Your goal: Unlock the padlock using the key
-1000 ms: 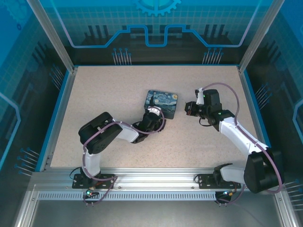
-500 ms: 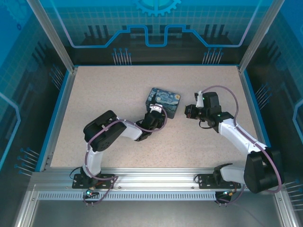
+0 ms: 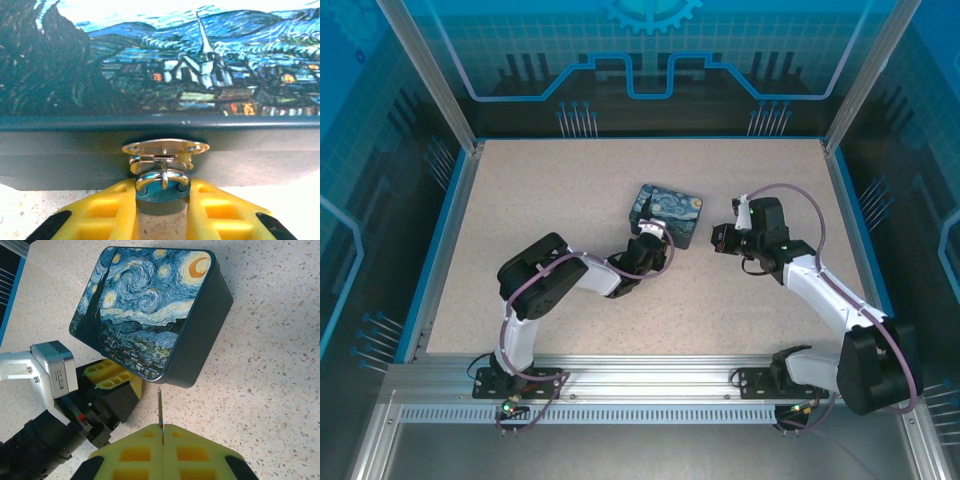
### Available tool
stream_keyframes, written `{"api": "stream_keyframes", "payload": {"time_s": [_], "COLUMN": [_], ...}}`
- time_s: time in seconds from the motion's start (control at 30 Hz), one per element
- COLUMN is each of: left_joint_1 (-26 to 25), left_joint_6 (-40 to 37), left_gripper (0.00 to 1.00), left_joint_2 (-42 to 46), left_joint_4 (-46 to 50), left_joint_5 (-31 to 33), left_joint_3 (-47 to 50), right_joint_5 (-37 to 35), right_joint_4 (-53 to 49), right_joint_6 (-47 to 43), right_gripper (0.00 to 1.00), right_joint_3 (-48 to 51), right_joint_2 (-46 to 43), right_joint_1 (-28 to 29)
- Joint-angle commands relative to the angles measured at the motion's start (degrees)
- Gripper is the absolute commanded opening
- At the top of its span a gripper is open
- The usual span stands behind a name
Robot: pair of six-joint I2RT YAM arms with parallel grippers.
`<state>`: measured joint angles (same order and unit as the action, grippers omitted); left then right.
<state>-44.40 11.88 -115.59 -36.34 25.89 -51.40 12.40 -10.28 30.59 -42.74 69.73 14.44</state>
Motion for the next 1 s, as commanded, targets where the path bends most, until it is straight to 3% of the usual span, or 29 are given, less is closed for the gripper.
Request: {"api": "stream_keyframes", "payload": {"time_s": [0.0,0.2,0.37,0.53,0.97], "left_joint_1": [0.28,0.82,1.63,3.78,4.68], "left_joint_6": [0.24,2.60,6.90,15.01,23.68], "left_gripper": [0.18,0.16,0.16,0.14,0.09], "left_joint_2": [1.90,3.40,6.70,9.06,11.84], "left_joint_4": [0.72,3.77,12.06,21.45,24.67], "left_joint_5": [-1.79,-2.54,-3.26,-8.76,-15.60], "left_joint_3": [-0.09,-0.49,-2.39,-4.54,-4.07], "right_joint_5": [0.51,0.82,2.24,3.92,4.06], "right_joint_4": [-0.04,-0.09,0.90,4.38,11.63], "right_joint_6": [-0.61,-0.79,-1.05,-2.31,-5.56], "right_gripper": [0.00,0.00,0.00,0.00,0.00], "right_joint_3": [1.03,1.65,2.61,4.94,8.90], "right_joint_2": [-0.87,-0.96,-1.09,-0.08,5.36], "right_joint_1": [-0.73,-0.64,-0.48,0.66,6.49]}}
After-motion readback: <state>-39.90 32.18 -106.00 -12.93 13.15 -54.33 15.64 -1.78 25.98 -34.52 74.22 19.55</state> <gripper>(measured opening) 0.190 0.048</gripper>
